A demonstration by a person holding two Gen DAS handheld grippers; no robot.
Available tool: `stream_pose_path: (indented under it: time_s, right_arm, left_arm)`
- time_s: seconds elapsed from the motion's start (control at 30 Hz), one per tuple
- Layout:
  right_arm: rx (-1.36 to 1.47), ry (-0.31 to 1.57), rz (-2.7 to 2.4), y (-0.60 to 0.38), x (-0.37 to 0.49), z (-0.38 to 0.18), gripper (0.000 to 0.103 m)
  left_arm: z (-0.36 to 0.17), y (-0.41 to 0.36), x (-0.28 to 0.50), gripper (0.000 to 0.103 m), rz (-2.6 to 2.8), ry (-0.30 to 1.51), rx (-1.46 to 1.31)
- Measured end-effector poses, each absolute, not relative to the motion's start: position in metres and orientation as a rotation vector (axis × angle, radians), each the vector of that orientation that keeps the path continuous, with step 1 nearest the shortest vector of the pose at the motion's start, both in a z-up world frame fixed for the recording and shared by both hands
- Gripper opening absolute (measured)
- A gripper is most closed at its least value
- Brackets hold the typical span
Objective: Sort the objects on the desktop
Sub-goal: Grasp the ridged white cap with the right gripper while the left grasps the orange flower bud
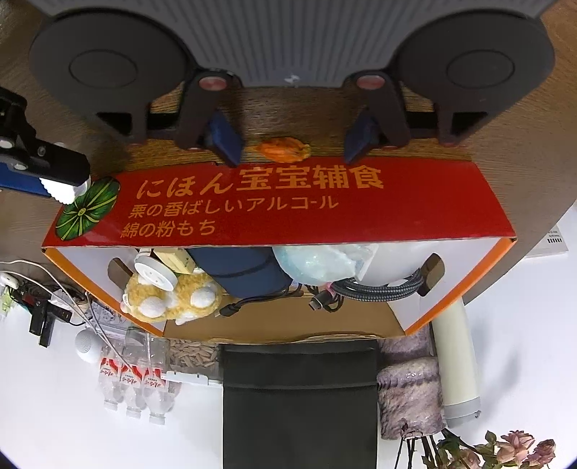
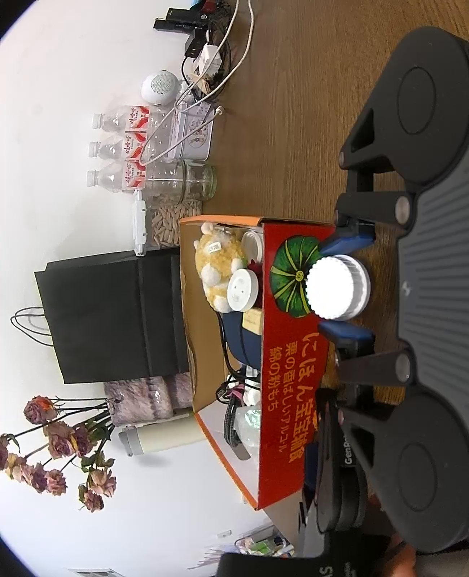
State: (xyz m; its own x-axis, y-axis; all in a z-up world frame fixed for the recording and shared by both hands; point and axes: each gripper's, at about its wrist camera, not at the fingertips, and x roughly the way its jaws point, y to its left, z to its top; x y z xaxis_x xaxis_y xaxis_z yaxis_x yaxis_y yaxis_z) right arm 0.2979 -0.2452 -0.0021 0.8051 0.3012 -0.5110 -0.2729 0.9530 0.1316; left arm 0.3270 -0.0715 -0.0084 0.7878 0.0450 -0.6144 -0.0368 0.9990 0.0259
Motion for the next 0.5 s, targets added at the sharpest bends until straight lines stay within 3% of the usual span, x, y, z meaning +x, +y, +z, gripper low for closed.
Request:
stream_pose_path:
  time_s: [0.07,0.5]
  right_arm:
    - [0.054,0.556,0.305,-0.245,0.297,-0.003,0.039]
    - [0.065,0.474,0.312,-0.237,0.275,0.006,0.039]
  left_arm:
    - [-0.007,-0.069,0.324,0.042,0.04,0.66,0.004]
    - [0.012,-0.061,0.276,0.042,0.015,0.555,-0.018]
